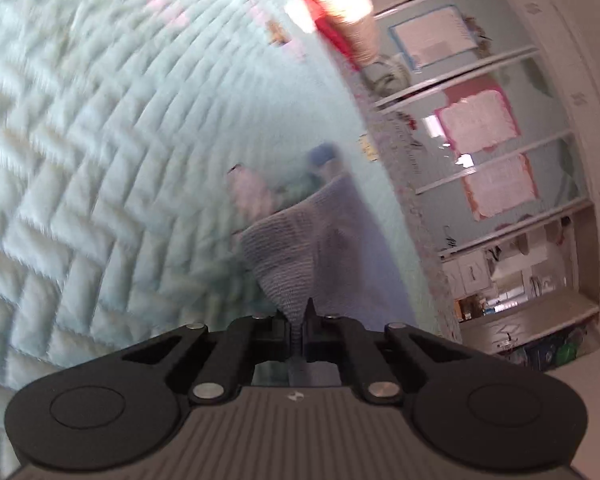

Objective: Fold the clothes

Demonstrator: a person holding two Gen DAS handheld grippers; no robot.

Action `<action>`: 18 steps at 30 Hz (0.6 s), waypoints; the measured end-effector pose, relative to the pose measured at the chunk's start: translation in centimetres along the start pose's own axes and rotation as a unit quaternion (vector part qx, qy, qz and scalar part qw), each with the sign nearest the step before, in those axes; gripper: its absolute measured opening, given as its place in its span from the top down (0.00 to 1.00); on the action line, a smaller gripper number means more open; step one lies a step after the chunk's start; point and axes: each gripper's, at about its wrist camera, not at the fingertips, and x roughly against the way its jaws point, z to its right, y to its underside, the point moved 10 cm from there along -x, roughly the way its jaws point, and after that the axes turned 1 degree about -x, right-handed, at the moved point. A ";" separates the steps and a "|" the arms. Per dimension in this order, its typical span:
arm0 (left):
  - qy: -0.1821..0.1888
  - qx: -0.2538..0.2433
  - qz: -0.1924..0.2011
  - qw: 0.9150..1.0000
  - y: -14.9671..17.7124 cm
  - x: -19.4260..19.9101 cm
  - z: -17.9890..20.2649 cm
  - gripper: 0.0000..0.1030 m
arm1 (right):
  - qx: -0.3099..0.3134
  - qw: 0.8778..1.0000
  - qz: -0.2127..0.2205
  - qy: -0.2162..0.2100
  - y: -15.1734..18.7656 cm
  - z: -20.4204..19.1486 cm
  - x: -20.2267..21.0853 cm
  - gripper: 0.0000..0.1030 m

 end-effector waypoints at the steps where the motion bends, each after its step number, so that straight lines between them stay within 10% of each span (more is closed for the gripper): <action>1: 0.013 -0.004 0.004 1.000 -0.4 1.4 0.9 0.97 | 0.006 1.000 -0.007 -0.003 0.1 -0.4 0.5 0.98; 6: 0.037 -0.005 0.027 0.999 -2.1 7.0 1.7 0.97 | 0.006 0.998 -0.068 -0.017 1.4 -1.2 2.5 0.98; 11: -0.048 -0.044 -0.006 0.998 -0.8 5.8 -3.1 0.97 | -0.005 0.995 -0.098 0.026 3.6 1.2 3.6 0.98; 18: -0.082 -0.082 -0.027 0.993 0.4 3.3 -4.8 0.95 | 0.006 0.997 -0.049 0.057 2.7 5.3 6.1 0.78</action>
